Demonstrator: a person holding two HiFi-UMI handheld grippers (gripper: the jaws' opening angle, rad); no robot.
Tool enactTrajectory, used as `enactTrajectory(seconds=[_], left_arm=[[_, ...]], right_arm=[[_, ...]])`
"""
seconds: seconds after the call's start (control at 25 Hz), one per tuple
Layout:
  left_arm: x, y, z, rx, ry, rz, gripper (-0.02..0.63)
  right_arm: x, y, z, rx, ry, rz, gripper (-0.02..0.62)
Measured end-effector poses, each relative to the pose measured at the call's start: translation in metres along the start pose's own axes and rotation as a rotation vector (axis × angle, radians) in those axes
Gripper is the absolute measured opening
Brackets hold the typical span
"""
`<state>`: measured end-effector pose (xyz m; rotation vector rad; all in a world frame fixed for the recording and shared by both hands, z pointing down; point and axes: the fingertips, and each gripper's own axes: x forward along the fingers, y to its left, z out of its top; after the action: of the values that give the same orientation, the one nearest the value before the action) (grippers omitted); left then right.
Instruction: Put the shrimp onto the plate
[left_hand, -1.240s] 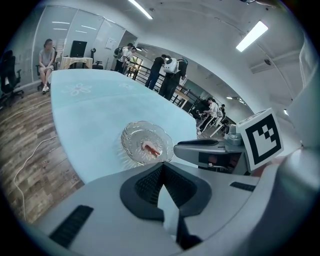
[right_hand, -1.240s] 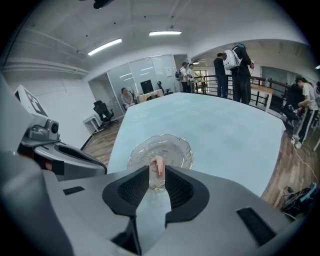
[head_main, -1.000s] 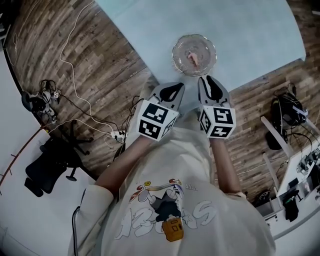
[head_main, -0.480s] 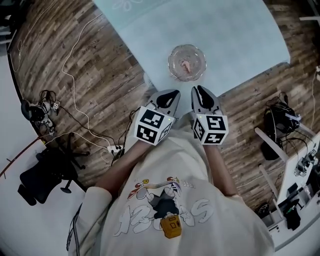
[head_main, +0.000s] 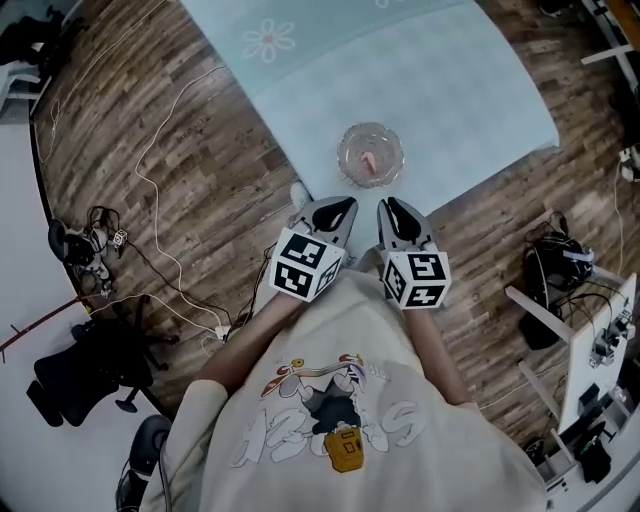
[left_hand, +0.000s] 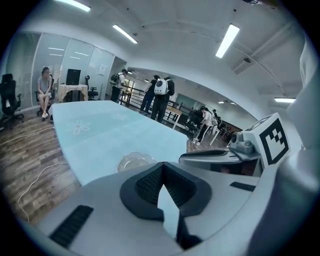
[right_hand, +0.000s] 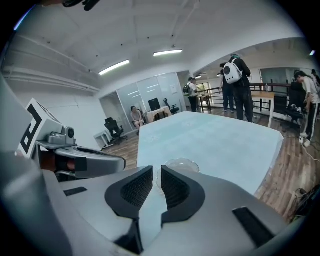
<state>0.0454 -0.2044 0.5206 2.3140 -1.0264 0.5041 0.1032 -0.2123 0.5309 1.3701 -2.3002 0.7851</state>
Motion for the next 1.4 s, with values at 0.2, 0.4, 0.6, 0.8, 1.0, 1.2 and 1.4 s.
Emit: enactTrajectory(seconds=[0.2, 0.4, 0.6, 0.8, 1.0, 1.2, 1.4], left_arm=[[-0.012, -0.002, 0.018, 0.040, -0.045, 0.004, 0.007], [-0.021, -0.020, 0.040, 0.071, -0.091, -0.005, 0.008], [-0.023, -0.031, 0.061, 0.060, -0.147, -0.045, 0.008], [-0.009, -0.055, 0.052, 0.064, -0.121, -0.081, 0.008], [-0.010, -0.078, 0.050, 0.101, -0.118, -0.086, 0.008], [-0.017, -0.075, 0.045, 0.093, -0.129, -0.057, 0.008], [-0.021, -0.067, 0.041, 0.086, -0.123, -0.030, 0.007]], right_arm=[[-0.011, 0.011, 0.018, -0.036, -0.035, 0.031, 0.070], [-0.030, 0.022, 0.031, -0.051, -0.058, 0.065, 0.070], [-0.036, 0.031, 0.055, -0.084, -0.128, 0.112, 0.069], [-0.057, 0.004, 0.064, -0.025, -0.189, 0.029, 0.071], [-0.078, 0.000, 0.066, -0.082, -0.212, -0.007, 0.030], [-0.076, 0.017, 0.059, -0.121, -0.200, 0.047, 0.025], [-0.067, 0.019, 0.054, -0.103, -0.174, 0.069, 0.025]])
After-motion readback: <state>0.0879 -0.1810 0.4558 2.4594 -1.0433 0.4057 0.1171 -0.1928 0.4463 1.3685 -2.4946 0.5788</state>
